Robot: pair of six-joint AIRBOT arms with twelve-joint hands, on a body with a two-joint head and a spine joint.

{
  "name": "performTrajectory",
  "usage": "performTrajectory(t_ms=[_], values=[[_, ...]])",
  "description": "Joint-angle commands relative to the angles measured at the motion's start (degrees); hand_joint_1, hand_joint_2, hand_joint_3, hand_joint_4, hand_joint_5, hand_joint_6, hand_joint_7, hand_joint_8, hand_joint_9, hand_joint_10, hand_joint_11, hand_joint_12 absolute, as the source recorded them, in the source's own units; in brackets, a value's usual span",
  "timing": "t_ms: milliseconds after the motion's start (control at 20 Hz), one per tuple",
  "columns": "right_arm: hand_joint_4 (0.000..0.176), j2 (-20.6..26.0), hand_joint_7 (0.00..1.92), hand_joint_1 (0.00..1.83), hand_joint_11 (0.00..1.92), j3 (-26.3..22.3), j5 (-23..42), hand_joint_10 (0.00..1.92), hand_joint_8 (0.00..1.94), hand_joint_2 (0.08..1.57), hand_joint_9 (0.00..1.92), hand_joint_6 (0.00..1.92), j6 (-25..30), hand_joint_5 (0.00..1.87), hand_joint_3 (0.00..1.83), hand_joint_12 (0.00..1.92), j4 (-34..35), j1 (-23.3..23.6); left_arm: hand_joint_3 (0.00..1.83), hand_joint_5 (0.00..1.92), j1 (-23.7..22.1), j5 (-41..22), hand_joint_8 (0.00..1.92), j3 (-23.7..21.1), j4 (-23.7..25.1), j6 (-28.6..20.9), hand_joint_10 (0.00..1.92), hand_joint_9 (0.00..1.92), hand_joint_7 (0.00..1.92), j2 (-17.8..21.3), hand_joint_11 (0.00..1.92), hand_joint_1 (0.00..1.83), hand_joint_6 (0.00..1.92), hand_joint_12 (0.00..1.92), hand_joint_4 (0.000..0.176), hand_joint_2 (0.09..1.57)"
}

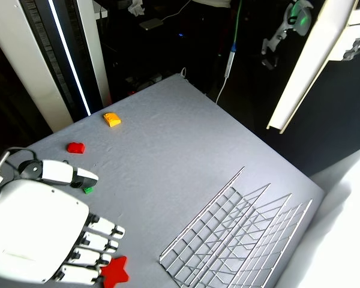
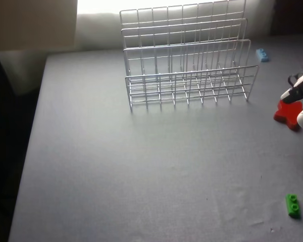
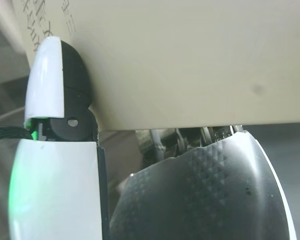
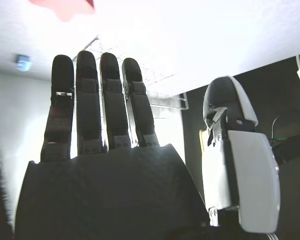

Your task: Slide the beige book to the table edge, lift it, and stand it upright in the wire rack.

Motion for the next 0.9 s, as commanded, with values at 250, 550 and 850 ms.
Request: performTrajectory(t_ms=[250,550,850], values=[[0.0,0.4,0.34,0.26,0.0,0.2,-2.9,0.0,0.0,1.15,0.35,0.0,4.5,0.36,0.0,0.98,0.5,-0.5,0.0,0.7,-6.2,-4.5,1.4,1.0,4.1,-1.6,1.44,0.63,0.52,-5.3,0.72,1.47,1.37,1.59,0.0,1.24],[0.0,0.4,0.35,0.26,0.01,0.4,-2.9,0.01,0.01,1.15,0.36,0.01,3.5,0.35,0.0,0.96,0.5,-0.4,0.0,0.73,-12.3,-1.9,1.34,5.7,7.3,-3.7,1.37,0.68,0.56,-12.5,0.71,1.47,1.35,1.59,0.0,1.22],[0.0,0.4,0.35,0.23,0.01,0.4,-2.5,0.0,0.0,1.15,0.36,0.0,2.1,0.35,0.0,0.97,0.5,-0.4,0.0,0.72,-13.5,-1.5,1.39,13.6,7.2,-5.4,1.4,0.65,0.53,-19.9,0.73,1.47,1.36,1.57,0.0,1.23]])
